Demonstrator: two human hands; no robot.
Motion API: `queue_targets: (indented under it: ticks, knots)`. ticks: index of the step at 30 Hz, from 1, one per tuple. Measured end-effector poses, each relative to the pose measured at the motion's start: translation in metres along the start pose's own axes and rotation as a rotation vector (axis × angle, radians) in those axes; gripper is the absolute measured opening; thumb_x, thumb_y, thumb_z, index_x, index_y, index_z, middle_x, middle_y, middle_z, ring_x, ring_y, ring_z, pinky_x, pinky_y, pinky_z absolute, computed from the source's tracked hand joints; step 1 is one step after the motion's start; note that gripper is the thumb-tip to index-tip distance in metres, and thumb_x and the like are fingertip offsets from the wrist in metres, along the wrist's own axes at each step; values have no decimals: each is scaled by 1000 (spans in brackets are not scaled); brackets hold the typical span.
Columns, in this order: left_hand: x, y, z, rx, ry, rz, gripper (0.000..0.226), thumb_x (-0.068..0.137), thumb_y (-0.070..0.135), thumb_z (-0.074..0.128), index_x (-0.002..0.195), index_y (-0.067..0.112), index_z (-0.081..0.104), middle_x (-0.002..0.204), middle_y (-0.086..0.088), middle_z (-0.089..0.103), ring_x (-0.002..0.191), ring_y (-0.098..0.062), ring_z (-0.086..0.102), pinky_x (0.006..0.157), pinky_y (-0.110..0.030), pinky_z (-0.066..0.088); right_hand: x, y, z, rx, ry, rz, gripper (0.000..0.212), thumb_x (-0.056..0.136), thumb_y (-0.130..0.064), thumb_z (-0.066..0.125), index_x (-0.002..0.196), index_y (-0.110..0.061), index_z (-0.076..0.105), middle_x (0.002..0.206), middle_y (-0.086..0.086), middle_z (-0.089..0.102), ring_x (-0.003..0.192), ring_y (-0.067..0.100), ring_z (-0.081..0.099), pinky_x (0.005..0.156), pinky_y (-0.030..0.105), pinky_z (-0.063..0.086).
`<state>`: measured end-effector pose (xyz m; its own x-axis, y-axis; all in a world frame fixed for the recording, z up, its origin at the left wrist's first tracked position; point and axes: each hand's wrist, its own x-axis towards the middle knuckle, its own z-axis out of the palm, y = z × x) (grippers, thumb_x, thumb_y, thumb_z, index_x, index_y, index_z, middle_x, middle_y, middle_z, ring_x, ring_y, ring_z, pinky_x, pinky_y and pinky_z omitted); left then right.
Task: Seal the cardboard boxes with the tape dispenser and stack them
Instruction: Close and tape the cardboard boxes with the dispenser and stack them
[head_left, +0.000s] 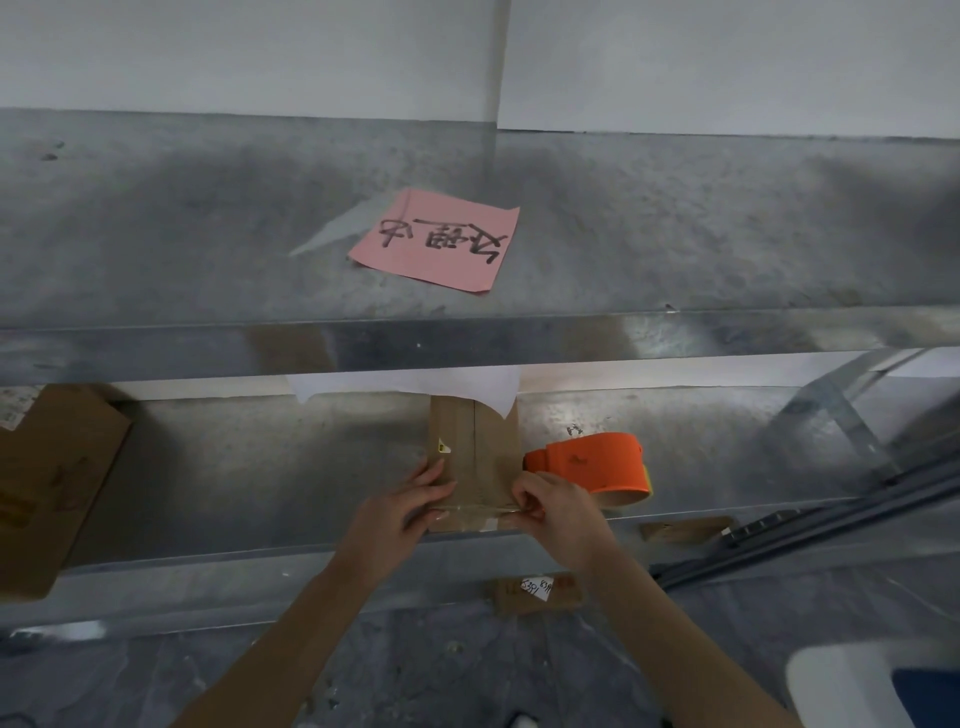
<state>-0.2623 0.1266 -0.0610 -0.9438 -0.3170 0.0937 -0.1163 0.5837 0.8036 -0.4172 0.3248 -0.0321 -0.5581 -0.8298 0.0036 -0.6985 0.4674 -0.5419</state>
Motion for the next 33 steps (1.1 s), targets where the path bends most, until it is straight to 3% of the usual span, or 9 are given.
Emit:
queue_targets:
  ticks: [5,11,14,16,21,24,27,30,33]
  knots:
    - [-1,1,-3,-10,-43,2,59,85,14,71,119,57,49,135,52,23,139,10,21,111,-9,21,-4,-1,5,129,26,73,26,72,-35,68,75,-23,45,75,-7,51,65,13,49,58,21,39]
    - [-3,-4,2,140,-7,36,64,82,-3,67,135,30,50,149,25,26,138,14,15,111,-16,27,2,-3,6,-43,11,66,40,77,-10,73,78,-26,37,78,-5,52,66,13,47,57,26,37]
    - [-2,-2,8,113,58,23,68,80,-8,65,135,29,51,144,41,23,138,11,19,111,-16,28,3,-11,5,-52,14,118,34,80,-9,72,82,-22,41,82,-5,53,71,15,49,62,30,40]
    - [-10,-3,9,102,65,15,67,81,-6,66,135,31,50,142,48,17,139,9,20,112,-16,26,2,-16,2,0,-13,170,33,81,-12,74,97,-23,47,84,-10,52,76,13,52,67,27,39]
    - [-57,7,19,85,151,-14,67,79,11,74,134,40,51,145,39,28,134,8,33,109,-7,23,-13,-27,13,135,-86,257,86,75,-37,81,145,-27,31,106,-6,61,96,17,60,81,29,48]
    - [-74,16,4,-61,206,-71,54,81,36,73,129,49,52,139,39,38,126,13,41,106,-9,31,-17,-26,25,132,-134,284,92,82,-40,75,153,-35,16,125,4,54,108,23,57,95,36,48]
    - [-47,11,-33,-193,292,-263,55,82,26,74,131,34,51,133,37,43,122,10,45,105,-19,37,-14,-28,25,244,-135,271,95,83,-33,76,150,-40,9,122,2,59,103,18,61,95,34,50]
    - [1,-9,-77,-201,99,-338,86,65,9,78,135,34,35,142,13,34,135,-10,35,107,-28,32,-19,-33,25,296,-59,277,86,81,-31,77,150,-34,25,123,-6,59,108,12,60,97,30,49]
    - [38,-19,-94,-202,-239,-403,98,67,-1,71,141,42,24,147,12,21,139,-8,18,104,-25,28,-29,-42,30,409,53,353,69,78,-36,79,138,-37,43,118,-15,59,107,5,59,91,26,52]
